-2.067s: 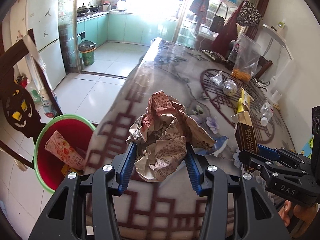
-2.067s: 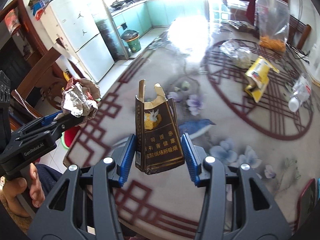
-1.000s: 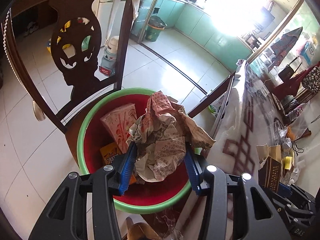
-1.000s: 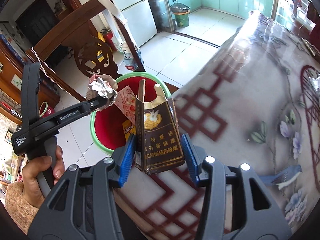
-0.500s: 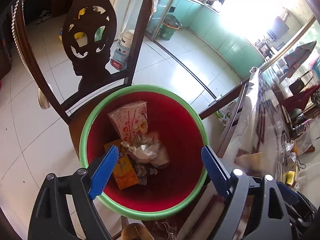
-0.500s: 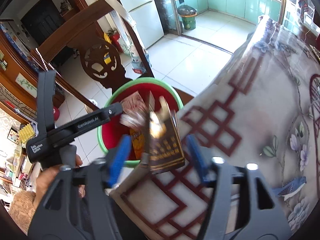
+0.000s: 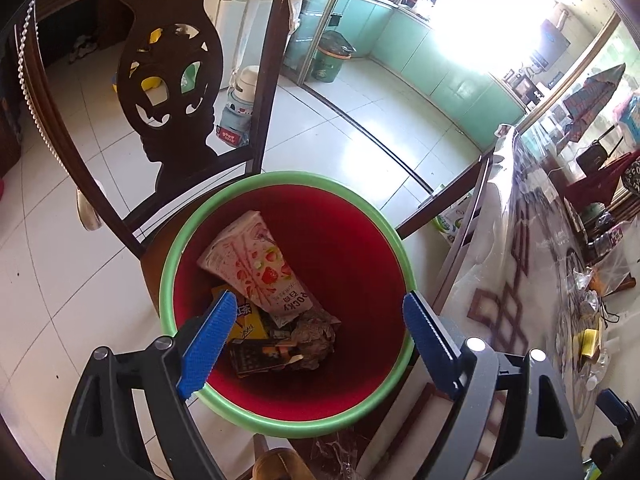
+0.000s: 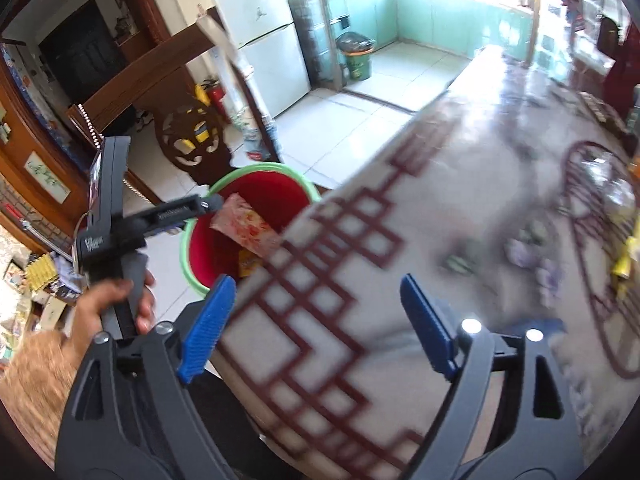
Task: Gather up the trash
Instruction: 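Open both grippers over the red bucket to drop wrapper and cigarette box, then grasp the yellow medicine box with left gripper while right grasps the water bottle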
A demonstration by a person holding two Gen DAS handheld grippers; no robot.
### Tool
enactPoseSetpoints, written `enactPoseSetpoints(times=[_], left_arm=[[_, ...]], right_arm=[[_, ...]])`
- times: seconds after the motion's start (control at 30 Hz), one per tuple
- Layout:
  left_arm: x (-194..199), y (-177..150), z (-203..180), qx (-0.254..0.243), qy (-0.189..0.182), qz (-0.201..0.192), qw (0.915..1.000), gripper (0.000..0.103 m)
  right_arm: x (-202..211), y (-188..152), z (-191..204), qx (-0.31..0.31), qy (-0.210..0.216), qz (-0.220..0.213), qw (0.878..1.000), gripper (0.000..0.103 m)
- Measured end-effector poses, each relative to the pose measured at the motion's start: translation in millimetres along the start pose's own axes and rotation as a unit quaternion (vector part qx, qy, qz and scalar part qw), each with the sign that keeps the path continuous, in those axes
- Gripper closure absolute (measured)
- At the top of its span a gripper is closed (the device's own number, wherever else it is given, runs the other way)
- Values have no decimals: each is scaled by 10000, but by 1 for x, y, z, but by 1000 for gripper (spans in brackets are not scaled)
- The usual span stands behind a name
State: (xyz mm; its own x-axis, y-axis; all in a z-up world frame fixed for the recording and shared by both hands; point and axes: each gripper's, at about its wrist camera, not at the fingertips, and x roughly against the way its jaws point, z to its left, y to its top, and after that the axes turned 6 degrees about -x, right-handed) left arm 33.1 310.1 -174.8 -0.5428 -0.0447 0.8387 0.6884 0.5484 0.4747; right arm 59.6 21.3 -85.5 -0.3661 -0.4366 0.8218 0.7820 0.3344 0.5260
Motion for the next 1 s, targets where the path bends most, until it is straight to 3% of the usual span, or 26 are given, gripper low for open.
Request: enactPoseSetpoints(times=[0.2,0.4,0.5,0.67,0.8,0.9,1.0], left_arm=[[3,-1,-11,-269,148,-15,9995,22],[4,-5,-30,-683,348,-33,9970,21],[6,-7,-40,-923,432,-111,9947,22],[13,-15,-59,-1334,463,-364,9893,22],[28,-29,-84,-1572,321,-637,9850,23],[37,-41,-119,-1900,-23,-653,9796,23],[47,-47,-171,-2348,-447,-728,9683,23]], right_arm=[[50,-26,-64,-439,-598,-455,9962,8],[79,-45,-163,-1376,-1484,-748,9764,5],[96,-49,-227,-1990,-1933,-1049,9550,5],[106,-50,-337,-2980,-2822,-1406,9010,5],[102,-63,-409,-4010,-2796,-1542,8586,5],[95,-62,-443,-4333,-2611,-1566,8483,5],[88,-53,-464,-4381,-2443,-1597,8502,5]])
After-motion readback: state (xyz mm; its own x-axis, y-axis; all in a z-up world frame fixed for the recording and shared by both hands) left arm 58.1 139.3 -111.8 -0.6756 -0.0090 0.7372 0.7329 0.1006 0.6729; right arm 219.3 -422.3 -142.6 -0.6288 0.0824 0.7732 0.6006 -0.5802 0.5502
